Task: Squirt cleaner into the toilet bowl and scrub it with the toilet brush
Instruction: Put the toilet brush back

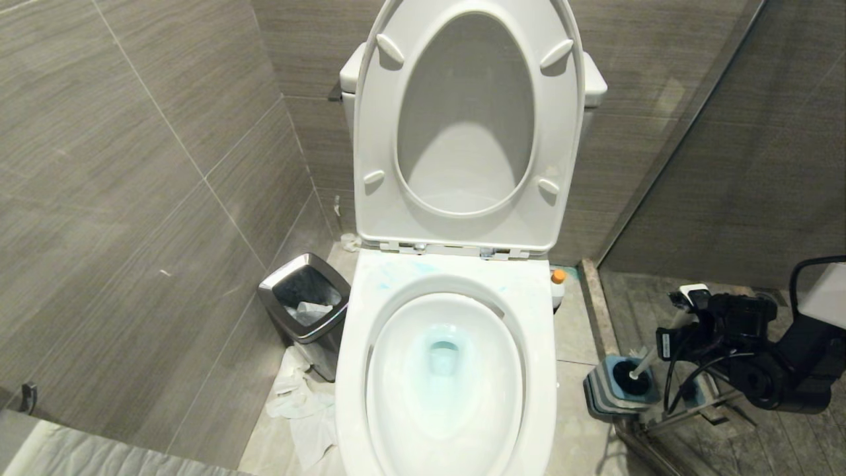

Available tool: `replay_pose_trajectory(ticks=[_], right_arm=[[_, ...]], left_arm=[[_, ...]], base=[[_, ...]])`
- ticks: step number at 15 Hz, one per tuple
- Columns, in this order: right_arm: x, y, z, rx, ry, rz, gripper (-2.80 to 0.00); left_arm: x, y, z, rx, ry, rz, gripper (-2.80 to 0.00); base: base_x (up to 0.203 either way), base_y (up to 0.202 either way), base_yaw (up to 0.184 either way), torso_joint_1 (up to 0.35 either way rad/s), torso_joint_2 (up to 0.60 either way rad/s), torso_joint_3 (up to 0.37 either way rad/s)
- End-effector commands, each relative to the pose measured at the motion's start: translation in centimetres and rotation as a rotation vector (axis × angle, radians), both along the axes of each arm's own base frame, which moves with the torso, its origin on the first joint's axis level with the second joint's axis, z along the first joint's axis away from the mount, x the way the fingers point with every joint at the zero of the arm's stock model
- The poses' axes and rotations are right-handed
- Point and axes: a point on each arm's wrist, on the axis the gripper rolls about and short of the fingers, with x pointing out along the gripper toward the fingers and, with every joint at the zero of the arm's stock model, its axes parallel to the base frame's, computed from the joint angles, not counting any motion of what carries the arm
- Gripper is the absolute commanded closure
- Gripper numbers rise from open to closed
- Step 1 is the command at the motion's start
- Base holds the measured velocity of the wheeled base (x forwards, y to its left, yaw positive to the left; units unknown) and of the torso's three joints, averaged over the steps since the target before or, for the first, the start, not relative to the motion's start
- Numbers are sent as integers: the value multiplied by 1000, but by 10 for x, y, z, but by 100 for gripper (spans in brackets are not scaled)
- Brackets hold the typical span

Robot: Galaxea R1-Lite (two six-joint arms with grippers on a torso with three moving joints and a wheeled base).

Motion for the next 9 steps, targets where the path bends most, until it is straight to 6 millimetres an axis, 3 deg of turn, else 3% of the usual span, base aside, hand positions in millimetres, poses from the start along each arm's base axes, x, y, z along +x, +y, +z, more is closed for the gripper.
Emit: replay_pose_trajectory(ticks=[1, 2, 6, 9], right_arm=[[0, 0, -1, 2, -1, 1, 0], [0, 0, -1, 2, -3, 3, -280], [-2, 1, 2, 0, -4, 2, -280], [-12, 1, 15, -6, -10, 5, -280]], left_arm=[[0, 0, 0, 0, 3, 0, 0], [0, 0, 0, 0, 3, 0, 0], [0, 0, 0, 0, 3, 0, 0], [0, 0, 0, 0, 3, 0, 0]], base=[[0, 0, 0, 0, 0, 0], [0, 0, 0, 0, 0, 0], [0, 0, 0, 0, 0, 0], [0, 0, 0, 0, 0, 0]])
